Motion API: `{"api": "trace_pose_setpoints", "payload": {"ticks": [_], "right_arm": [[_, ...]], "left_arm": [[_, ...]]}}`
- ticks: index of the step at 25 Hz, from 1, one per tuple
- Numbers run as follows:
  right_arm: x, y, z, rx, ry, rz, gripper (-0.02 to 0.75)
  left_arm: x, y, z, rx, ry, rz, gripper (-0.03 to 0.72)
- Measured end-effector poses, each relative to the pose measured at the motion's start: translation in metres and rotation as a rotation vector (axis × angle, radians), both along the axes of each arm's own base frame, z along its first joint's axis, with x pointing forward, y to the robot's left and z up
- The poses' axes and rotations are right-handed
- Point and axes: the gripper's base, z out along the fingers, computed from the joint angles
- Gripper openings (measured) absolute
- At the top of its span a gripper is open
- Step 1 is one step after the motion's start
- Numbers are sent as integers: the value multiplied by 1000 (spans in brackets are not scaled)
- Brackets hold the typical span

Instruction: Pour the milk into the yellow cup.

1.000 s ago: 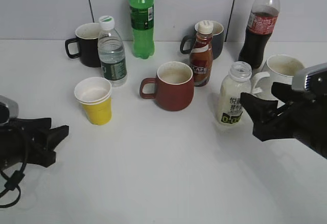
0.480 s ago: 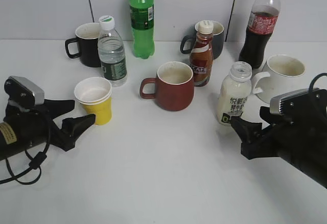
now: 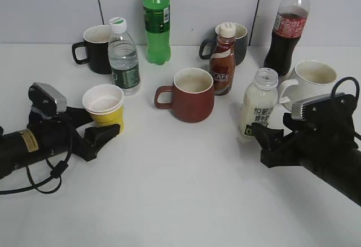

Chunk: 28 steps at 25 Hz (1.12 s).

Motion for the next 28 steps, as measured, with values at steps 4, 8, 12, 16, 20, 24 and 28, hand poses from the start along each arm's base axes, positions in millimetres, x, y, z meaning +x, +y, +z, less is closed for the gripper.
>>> {"api": "trace_pose_setpoints", "payload": {"ticks": [4,8,12,16,20,24,28], "right_arm": [[5,2,2,7,-18,-1,580],[13,5,-2,9,-21,-3,589],[21,8,-7,7,-17,-11,589],[29,11,-10,11,-26,-11,589],[39,14,-7,25,-57,-25,589],[49,16,-11,29,-65,-47,589],[56,18,-22,23,-47,-54,589]], "left_arm": [[10,-12,-2,-13,-21,-29,580],[19,-27,3,-25,-58,-38,580],[27,-31,6,-37,-80,7,580],[32,-32,5,-39,-86,25,566],[31,-32,3,-42,-84,24,502],[32,-32,3,-42,-85,25,429],[32,-32,3,-42,-85,22,415]]}}
